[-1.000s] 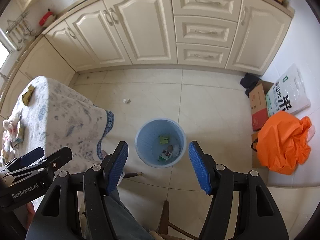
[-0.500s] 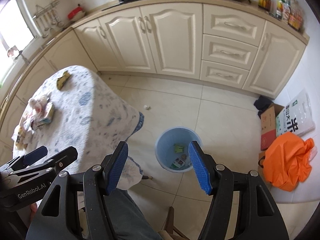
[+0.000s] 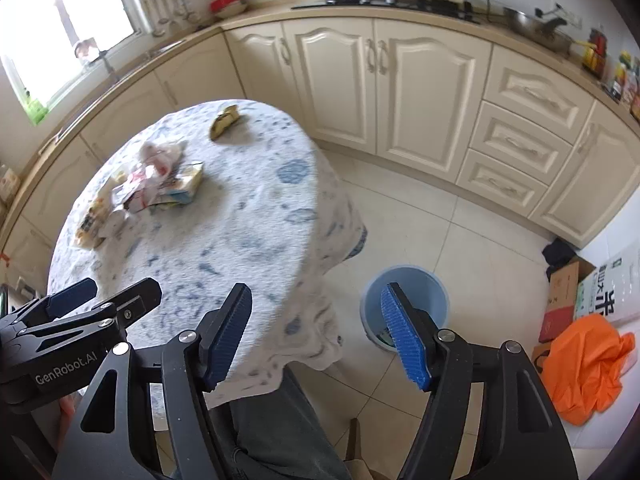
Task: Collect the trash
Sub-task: 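Move both open tools back over the table toward the remaining trash, then grasp the long white bread bag with the left tool while the right tool grasps the yellow snack package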
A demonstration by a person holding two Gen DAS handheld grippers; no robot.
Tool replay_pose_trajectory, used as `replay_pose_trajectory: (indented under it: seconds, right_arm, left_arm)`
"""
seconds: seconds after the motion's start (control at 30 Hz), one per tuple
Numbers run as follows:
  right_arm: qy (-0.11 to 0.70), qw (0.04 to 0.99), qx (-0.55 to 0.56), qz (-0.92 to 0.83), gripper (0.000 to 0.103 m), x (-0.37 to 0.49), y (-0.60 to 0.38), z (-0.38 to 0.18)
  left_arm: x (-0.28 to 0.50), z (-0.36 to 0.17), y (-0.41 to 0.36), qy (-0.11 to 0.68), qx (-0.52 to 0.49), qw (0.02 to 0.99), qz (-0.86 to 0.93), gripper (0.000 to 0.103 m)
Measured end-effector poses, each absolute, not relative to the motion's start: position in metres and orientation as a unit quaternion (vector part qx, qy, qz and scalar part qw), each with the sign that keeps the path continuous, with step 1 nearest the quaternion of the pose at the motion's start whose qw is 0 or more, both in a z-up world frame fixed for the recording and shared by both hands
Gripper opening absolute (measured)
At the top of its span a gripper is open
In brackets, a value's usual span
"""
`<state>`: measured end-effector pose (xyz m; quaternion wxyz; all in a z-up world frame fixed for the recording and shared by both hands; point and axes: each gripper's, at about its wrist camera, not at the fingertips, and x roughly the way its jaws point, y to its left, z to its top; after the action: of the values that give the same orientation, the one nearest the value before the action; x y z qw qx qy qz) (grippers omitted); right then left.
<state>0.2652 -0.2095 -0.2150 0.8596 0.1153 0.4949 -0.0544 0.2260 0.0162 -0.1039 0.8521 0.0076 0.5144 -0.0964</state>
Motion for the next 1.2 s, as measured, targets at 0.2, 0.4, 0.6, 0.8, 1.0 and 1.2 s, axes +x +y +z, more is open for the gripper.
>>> replay_pose_trajectory:
  seconds: [0.2, 0.4, 0.6, 0.8, 1.0, 1.2]
  right_arm:
    - [0.502, 0.858, 0.104, -0.029, 0.071, 0.279, -0.177, -0.218]
    - [0.513, 0.853, 0.098, -0.011, 0.071, 0.299, -0.152, -0.222]
    - [0.520, 0.850, 0.088, -0.002, 0.080, 0.327, -0.129, -0.228]
    - [0.534, 0.842, 0.082, 0.007, 0.081, 0.364, -0.113, -0.238]
    - [0.546, 0.834, 0.079, 0.015, 0.081, 0.407, -0.101, -0.251]
    - [0.566, 0.821, 0.075, 0.016, 0.081, 0.450, -0.087, -0.276]
  left_arm:
    - [0.229, -0.100, 0.053, 0.514, -0.009, 0.854, -0.073, 0.090]
    - [0.242, -0.104, 0.087, 0.516, -0.032, 0.854, -0.052, 0.090]
    - [0.266, -0.112, 0.113, 0.519, -0.045, 0.853, -0.038, 0.090]
    - [0.300, -0.123, 0.130, 0.524, -0.048, 0.850, -0.028, 0.090]
    - [0.335, -0.129, 0.140, 0.520, -0.044, 0.853, -0.025, 0.090]
    - [0.374, -0.145, 0.147, 0.522, -0.033, 0.852, -0.027, 0.090]
